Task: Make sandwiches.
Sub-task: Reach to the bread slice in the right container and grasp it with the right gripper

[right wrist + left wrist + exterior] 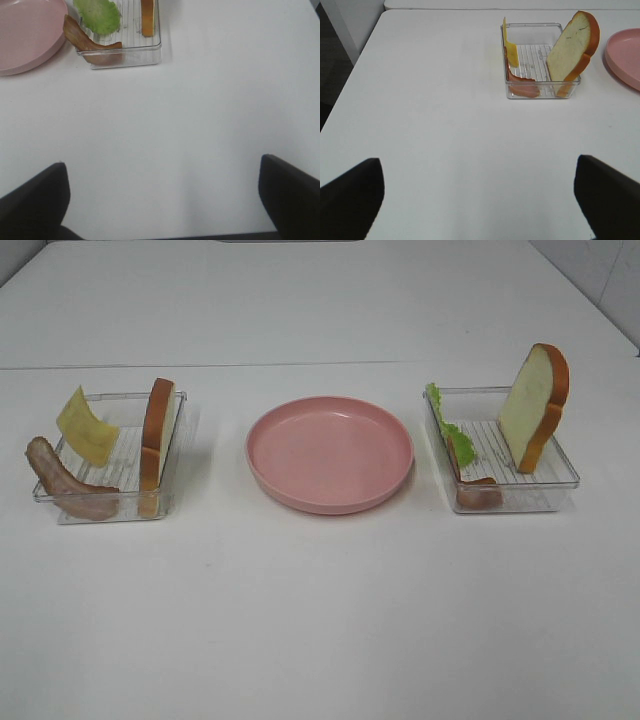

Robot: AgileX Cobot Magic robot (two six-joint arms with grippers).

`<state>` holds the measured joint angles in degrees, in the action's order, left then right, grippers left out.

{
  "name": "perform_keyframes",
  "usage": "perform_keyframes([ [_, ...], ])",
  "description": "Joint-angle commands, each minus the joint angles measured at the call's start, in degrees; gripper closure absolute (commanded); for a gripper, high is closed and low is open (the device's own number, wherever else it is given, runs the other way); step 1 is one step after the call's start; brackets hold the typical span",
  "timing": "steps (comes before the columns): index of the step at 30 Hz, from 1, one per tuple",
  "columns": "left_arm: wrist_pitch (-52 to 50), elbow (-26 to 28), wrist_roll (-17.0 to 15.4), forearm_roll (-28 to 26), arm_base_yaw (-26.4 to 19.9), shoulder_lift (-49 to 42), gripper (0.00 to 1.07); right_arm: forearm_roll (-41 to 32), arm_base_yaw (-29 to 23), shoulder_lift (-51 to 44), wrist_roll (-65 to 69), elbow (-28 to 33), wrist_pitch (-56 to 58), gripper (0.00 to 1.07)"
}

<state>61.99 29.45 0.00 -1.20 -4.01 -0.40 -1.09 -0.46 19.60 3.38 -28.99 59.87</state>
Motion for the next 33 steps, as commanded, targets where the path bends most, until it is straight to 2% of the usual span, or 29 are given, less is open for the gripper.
perform_keyframes([
  [1,-0.4,0.1,0.0,-0.2,-0.2,-1.0,0.09,-3.0,0.1,17.1,1.5,-5.0,-7.7,0.11],
  [2,-0.4,0.1,0.0,-0.2,-0.2,-1.0,0.09,-3.2,0.1,21.5,1.4,-6.9,-8.4,0.11],
  [3,-0.4,0.1,0.0,-0.2,-0.2,-1.0,0.09,-3.2,0.1,21.5,1.4,-6.9,-8.4,0.11],
  [5,-0.4,0.1,0.0,-0.2,-0.2,-1.0,0.09,-3.0,0.1,33.5,1.3,-13.3,-8.4,0.11],
  [6,-0.4,0.1,0.0,-0.2,-0.2,-1.0,0.09,-3.0,0.1,33.5,1.3,-13.3,-8.4,0.11],
  [7,-0.4,0.1,0.0,-0.2,-0.2,-1.0,0.09,-3.0,0.1,42.1,1.2,-19.1,-8.1,0.11],
  [8,-0.4,0.1,0.0,-0.2,-0.2,-1.0,0.09,-3.0,0.1,45.4,1.1,-21.7,-7.7,0.11],
  [9,-0.4,0.1,0.0,-0.2,-0.2,-1.0,0.09,-3.0,0.1,45.4,1.1,-21.7,-7.7,0.11],
  [10,-0.4,0.1,0.0,-0.2,-0.2,-1.0,0.09,-3.0,0.1,52.8,1.0,-27.9,-5.8,0.11],
  [11,-0.4,0.1,0.0,-0.2,-0.2,-1.0,0.09,-3.0,0.1,56.7,1.0,-31.5,-4.6,0.11],
  [12,-0.4,0.1,0.0,-0.2,-0.2,-1.0,0.09,-3.0,0.1,56.7,1.0,-31.5,-4.6,0.11],
  [13,-0.4,0.1,0.0,-0.2,-0.2,-1.0,0.09,-3.0,0.1,63.2,0.8,-39.0,-1.9,0.11],
  [14,-0.4,0.1,0.0,-0.2,-0.2,-1.0,0.09,-3.0,0.1,63.2,0.8,-39.0,-1.9,0.11],
  [15,-0.4,0.1,0.0,-0.2,-0.2,-1.0,0.09,-3.0,0.1,69.8,-0.2,-45.8,0.4,0.11],
  [16,-0.4,0.1,0.0,-0.2,-0.2,-1.0,0.09,-3.0,0.1,72.9,-0.5,-49.4,1.6,0.11],
  [17,-0.4,0.1,0.0,-0.2,-0.2,-1.0,0.09,-3.0,0.1,72.9,-0.5,-49.4,1.6,0.11],
  [19,-0.4,0.1,0.0,-0.2,-0.2,-1.0,0.09,-3.0,0.1,82.7,-1.4,-62.7,5.8,0.11],
  [20,-0.4,0.1,0.0,-0.2,-0.2,-1.0,0.09,-3.0,0.1,82.7,-1.4,-62.7,5.8,0.11],
  [22,-0.4,0.1,0.0,-0.2,-0.2,-1.0,0.09,-2.8,0.1,89.6,-1.4,-71.4,9.2,0.11],
  [23,-0.4,0.1,0.0,-0.2,-0.2,-1.0,0.09,-2.8,0.1,89.6,-1.4,-71.4,9.2,0.11],
  [25,-0.4,0.1,-0.3,-0.2,-0.2,-1.0,0.09,-1.9,0.2,95.5,-1.5,-79.3,13.2,0.11],
  [28,-0.4,0.1,-0.3,-0.2,-0.2,-1.0,0.09,-1.7,0.2,97.4,-1.5,-81.8,14.5,0.11],
  [30,-0.4,0.1,-0.3,-0.2,-0.2,-1.0,0.09,-1.8,0.2,103.0,-1.4,-87.8,16.3,0.11],
  [33,-0.4,0.1,-0.3,-0.2,-0.2,-1.0,0.09,-2.2,0.2,105.4,-1.4,-88.7,16.3,0.11],
])
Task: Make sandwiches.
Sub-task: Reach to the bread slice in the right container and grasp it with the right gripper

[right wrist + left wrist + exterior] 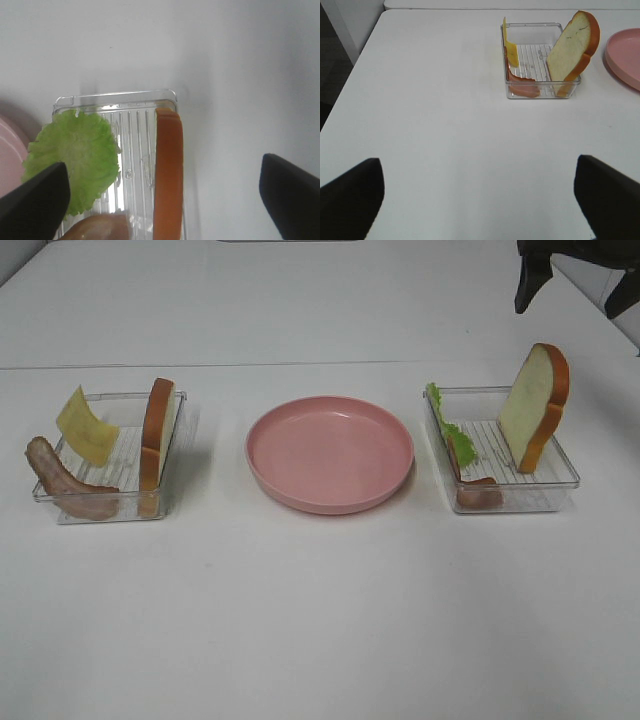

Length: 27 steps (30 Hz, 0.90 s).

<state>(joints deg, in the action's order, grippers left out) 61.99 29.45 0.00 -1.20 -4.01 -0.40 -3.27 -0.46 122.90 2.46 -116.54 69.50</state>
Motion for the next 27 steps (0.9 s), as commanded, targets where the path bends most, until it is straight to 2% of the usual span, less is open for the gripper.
perform_keyframes([
  [1,-0.4,0.1,-0.3,-0.2,-0.2,-1.0,0.09,0.0,0.2,2.1,-0.5,-1.1,6.6,0.11],
  [17,-0.4,0.1,-0.3,-0.2,-0.2,-1.0,0.09,-0.7,0.3,10.1,-0.6,-1.1,6.6,0.13],
  [20,-0.4,0.1,-0.3,-0.2,-0.2,-1.0,0.09,-0.7,0.3,10.3,-0.9,-1.1,6.6,0.18],
  [21,-0.4,0.1,-0.3,-0.2,-0.2,-1.0,0.09,-0.6,0.3,10.3,-1.1,-1.1,6.6,0.26],
  [22,-0.4,0.1,-0.3,-0.2,-0.2,-1.0,0.09,-0.6,0.3,10.3,-1.1,-1.1,6.6,0.26],
  [23,-0.4,0.1,-0.3,-0.2,-0.2,-1.0,0.09,-0.5,0.3,10.3,-1.1,-1.1,6.6,0.31],
  [24,-0.4,0.1,-0.3,-0.2,-0.2,-1.0,0.09,-0.3,0.3,10.3,-1.0,-1.1,6.6,0.41],
  [25,-0.4,0.1,-0.3,-0.2,-0.2,-1.0,0.09,-0.3,0.3,10.3,-1.0,-1.1,6.6,0.41],
  [26,-0.4,0.1,-0.3,-0.2,-0.2,-1.0,0.09,-0.3,0.3,10.3,-0.9,-1.1,6.6,0.54],
  [27,-0.4,0.1,-0.3,-0.2,-0.2,-1.0,0.09,-0.3,0.3,10.3,-0.9,-1.1,6.6,0.54],
])
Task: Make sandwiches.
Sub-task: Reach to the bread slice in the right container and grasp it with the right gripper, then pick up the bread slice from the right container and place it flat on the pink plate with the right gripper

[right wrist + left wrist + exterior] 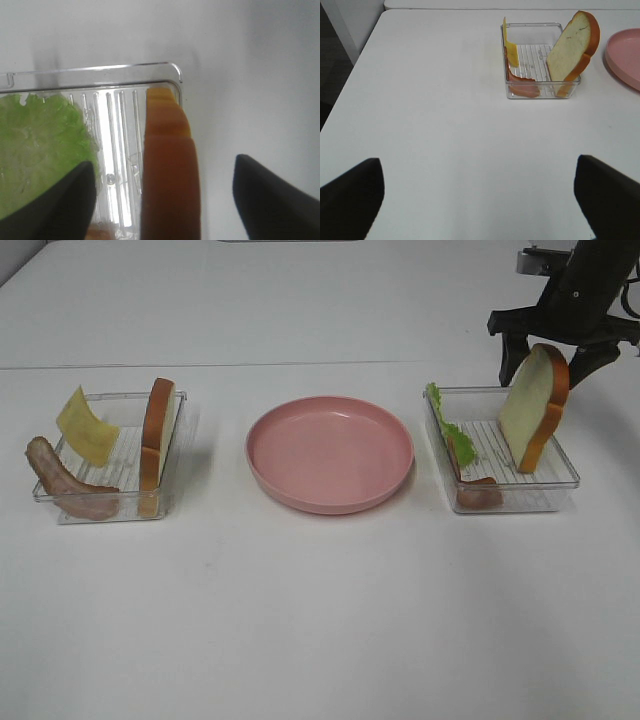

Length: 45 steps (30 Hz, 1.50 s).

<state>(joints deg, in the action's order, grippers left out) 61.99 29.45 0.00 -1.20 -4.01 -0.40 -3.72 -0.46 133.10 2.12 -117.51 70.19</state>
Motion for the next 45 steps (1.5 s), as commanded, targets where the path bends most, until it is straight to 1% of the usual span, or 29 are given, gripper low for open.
perform_keyframes([
  [1,-0.4,0.1,-0.3,-0.2,-0.2,-1.0,0.09,0.2,0.3,0.1,-0.5,-0.2,6.0,0.60],
  [2,-0.4,0.1,-0.3,-0.2,-0.2,-1.0,0.09,0.5,0.3,0.1,-0.5,-0.2,6.0,0.68],
  [3,-0.4,0.1,-0.3,-0.2,-0.2,-1.0,0.09,0.5,0.3,0.1,-0.5,-0.2,6.0,0.68],
  [4,-0.4,0.1,-0.3,-0.2,-0.2,-1.0,0.09,0.6,0.3,0.1,-0.5,-0.2,6.0,0.71],
  [17,-0.4,0.1,0.0,-0.2,-0.2,-1.0,0.09,-0.2,0.2,0.1,0.3,-0.2,6.0,0.72],
  [18,-0.4,0.1,0.0,-0.2,-0.2,-1.0,0.09,-1.0,0.2,0.0,2.4,-0.2,6.0,0.81],
  [19,-0.4,0.1,0.0,-0.2,-0.2,-1.0,0.09,-1.0,0.2,0.0,2.4,-0.2,6.0,0.81],
  [20,-0.4,0.1,0.0,-0.2,-0.2,-1.0,0.09,-1.1,0.2,-0.2,4.6,-0.2,6.0,0.99],
  [21,-0.4,0.1,0.0,-0.2,-0.2,-1.0,0.09,-1.1,0.2,-0.4,4.8,-0.2,6.0,1.07],
  [30,-0.4,0.1,0.0,-0.2,-0.2,-1.0,0.09,-1.1,0.2,-2.9,4.8,-0.2,6.0,1.07],
  [32,-0.4,0.1,0.0,-0.2,-0.2,-1.0,0.09,-0.9,0.2,-5.4,4.8,-0.1,6.0,1.07],
  [35,-0.4,0.1,0.0,-0.2,-0.2,-1.0,0.09,-0.5,0.2,-6.2,4.4,0.0,6.0,1.07],
  [36,-0.4,0.1,0.0,-0.2,-0.2,-1.0,0.09,0.9,0.2,-8.9,4.2,0.0,6.0,1.07],
  [38,-0.4,0.1,0.0,-0.2,-0.2,-1.0,0.09,1.4,0.2,-10.4,4.2,0.0,6.0,1.07],
  [39,-0.4,0.1,0.0,-0.2,-0.2,-1.0,0.09,1.8,0.2,-13.2,4.2,0.1,6.0,1.07],
  [40,-0.4,0.1,0.0,-0.2,-0.2,-1.0,0.09,1.8,0.2,-13.2,4.2,0.1,6.0,1.07],
  [41,-0.4,0.1,0.0,-0.2,-0.2,-1.0,0.09,1.4,0.2,-16.8,4.2,0.9,6.0,1.07],
  [43,-0.4,0.1,0.0,-0.2,-0.2,-1.0,0.09,0.8,0.2,-18.2,4.2,1.4,6.0,1.07],
  [44,-0.4,0.1,0.0,-0.2,-0.2,-1.0,0.09,-1.7,0.2,-21.6,4.0,3.3,6.0,1.07],
  [45,-0.4,0.1,0.0,-0.2,-0.2,-1.0,0.09,-6.4,0.2,-24.1,2.2,5.2,5.6,1.07],
])
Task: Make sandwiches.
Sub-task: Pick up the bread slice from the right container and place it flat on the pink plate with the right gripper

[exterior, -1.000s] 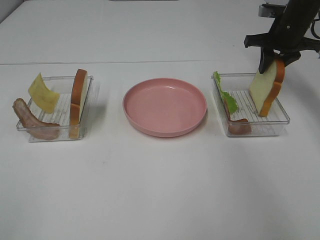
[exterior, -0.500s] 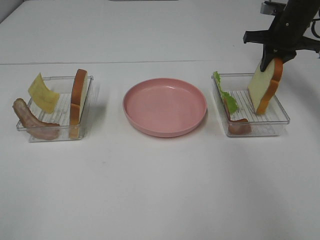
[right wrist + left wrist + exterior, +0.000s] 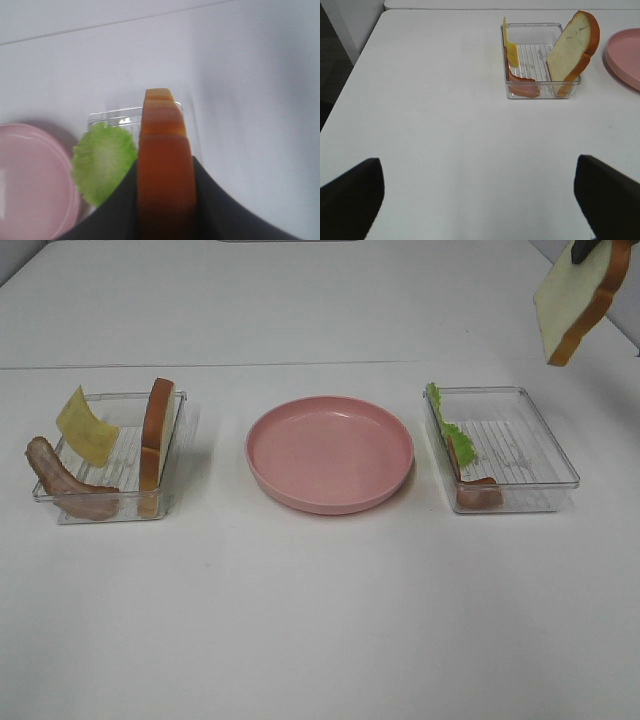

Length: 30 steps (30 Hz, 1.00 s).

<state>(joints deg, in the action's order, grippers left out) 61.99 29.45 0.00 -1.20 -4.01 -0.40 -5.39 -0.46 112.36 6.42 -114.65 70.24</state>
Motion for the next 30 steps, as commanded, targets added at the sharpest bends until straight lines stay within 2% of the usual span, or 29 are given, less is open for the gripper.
perform_keyframes([
  [1,-0.4,0.1,0.0,-0.2,-0.2,-1.0,0.09,-4.8,0.2,-3.4,-2.1,2.3,5.5,1.07],
  [2,-0.4,0.1,0.0,-0.2,-0.2,-1.0,0.09,-7.6,0.1,-4.1,-3.0,3.0,4.7,1.07],
  [3,-0.4,0.1,0.0,-0.2,-0.2,-1.0,0.09,-13.8,0.1,-5.1,-4.9,4.8,2.4,1.07],
  [4,-0.4,0.1,0.0,-0.2,-0.2,-1.0,0.09,-13.8,0.1,-5.1,-4.9,4.8,2.4,1.07],
  [6,-0.4,0.1,0.0,-0.2,-0.2,-1.0,0.09,-23.3,-0.9,-5.1,-8.9,7.4,-1.4,1.07],
  [8,-0.4,0.1,0.0,-0.2,-0.2,-1.0,0.09,-25.8,-2.1,-4.3,-10.0,8.8,-4.8,1.07],
  [12,-0.4,0.1,0.0,-0.2,-0.2,-1.0,0.09,-26.4,-5.2,-2.2,-10.0,9.9,-6.6,1.07],
  [14,-0.4,0.1,0.0,-0.2,-0.2,-1.0,0.09,-27.8,-8.7,0.6,-10.0,9.9,-8.8,1.07],
  [17,-0.4,0.1,0.0,-0.2,-0.2,-1.0,0.09,-28.5,-10.0,1.7,-10.3,9.9,-10.1,1.07],
  [19,-0.4,0.1,0.0,-0.2,-0.2,-1.0,0.09,-31.3,-14.2,6.1,-10.7,9.9,-15.4,1.07],
  [24,-0.4,0.1,0.0,-0.2,-0.2,-1.0,0.09,-31.3,-16.7,11.3,-10.7,9.9,-18.3,1.07],
  [30,-0.4,0.1,0.0,-0.2,-0.2,-1.0,0.09,-31.9,-16.7,15.8,-9.7,9.8,-18.4,1.07],
])
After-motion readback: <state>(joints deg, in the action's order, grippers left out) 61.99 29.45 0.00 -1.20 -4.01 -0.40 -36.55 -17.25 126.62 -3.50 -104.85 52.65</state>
